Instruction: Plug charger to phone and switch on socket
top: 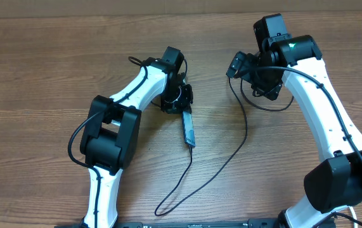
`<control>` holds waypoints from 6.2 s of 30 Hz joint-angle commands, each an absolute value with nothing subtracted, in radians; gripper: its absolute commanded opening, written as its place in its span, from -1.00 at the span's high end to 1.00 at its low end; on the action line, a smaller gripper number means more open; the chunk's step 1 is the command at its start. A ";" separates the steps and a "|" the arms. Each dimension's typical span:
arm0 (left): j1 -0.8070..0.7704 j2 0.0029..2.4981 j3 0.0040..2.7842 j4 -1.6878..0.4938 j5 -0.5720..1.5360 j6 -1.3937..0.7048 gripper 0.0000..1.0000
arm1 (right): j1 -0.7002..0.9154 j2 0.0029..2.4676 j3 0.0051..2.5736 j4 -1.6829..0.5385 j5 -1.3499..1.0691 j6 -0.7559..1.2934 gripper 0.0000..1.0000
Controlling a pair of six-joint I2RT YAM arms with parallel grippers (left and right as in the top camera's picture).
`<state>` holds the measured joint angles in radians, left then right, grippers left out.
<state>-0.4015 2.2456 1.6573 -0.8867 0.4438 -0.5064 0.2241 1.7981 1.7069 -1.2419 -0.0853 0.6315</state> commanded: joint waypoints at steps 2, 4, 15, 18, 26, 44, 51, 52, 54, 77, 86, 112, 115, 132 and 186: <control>-0.377 2.296 1.658 -0.877 0.355 -0.502 0.70 | 0.223 1.788 1.723 -1.237 -0.071 0.626 -1.00; -0.370 2.297 1.658 -0.877 0.355 -0.502 0.67 | 0.223 1.788 1.723 -1.236 -0.071 0.626 -1.00; -0.367 2.296 1.658 -0.883 0.359 -0.502 0.54 | 0.223 1.788 1.723 -1.237 -0.072 0.626 -1.00; -0.367 2.297 1.658 -0.886 0.359 -0.502 0.53 | 0.223 1.788 1.723 -1.237 -0.072 0.626 -1.00; -0.367 2.296 1.658 -0.892 0.360 -0.502 0.45 | 0.223 1.788 1.723 -1.237 -0.072 0.626 -1.00; -0.366 2.297 1.658 -0.893 0.367 -0.502 0.57 | 0.223 1.788 1.723 -1.240 -0.072 0.627 -1.00; -0.366 2.296 1.658 -0.894 0.367 -0.502 0.57 | 0.223 1.788 1.723 -1.240 -0.072 0.627 -1.00; -0.367 2.297 1.658 -0.893 0.367 -0.502 0.57 | 0.223 1.788 1.723 -1.240 -0.072 0.626 -1.00; -0.367 2.296 1.658 -0.894 0.367 -0.502 0.57 | 0.223 1.788 1.723 -1.240 -0.072 0.626 -1.00; -0.366 2.296 1.658 -0.910 0.366 -0.502 0.16 | 0.223 1.788 1.723 -1.240 -0.072 0.627 -1.00; -0.366 2.297 1.658 -0.911 0.366 -0.502 -0.01 | 0.223 1.788 1.723 -1.241 -0.072 0.626 -1.00; -0.318 2.076 1.929 -1.224 0.013 -0.304 -0.99 | 0.223 1.788 1.723 -1.243 -0.071 0.627 -1.00; -0.331 1.974 1.951 -1.250 0.012 -0.244 -0.99 | 0.223 1.788 1.723 -1.243 -0.071 0.627 -1.00; -0.409 1.536 1.955 -1.324 0.019 -0.127 -0.99 | 0.223 1.788 1.723 -1.243 -0.072 0.627 -1.00; -0.408 1.550 1.954 -1.325 0.018 -0.127 -0.99 | -0.492 1.830 1.667 -1.035 -0.238 0.123 -1.00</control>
<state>-0.4110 1.5394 1.9511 -1.3243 0.0250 -0.1486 -0.4938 1.8004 1.6951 -1.0554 -0.2756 0.1478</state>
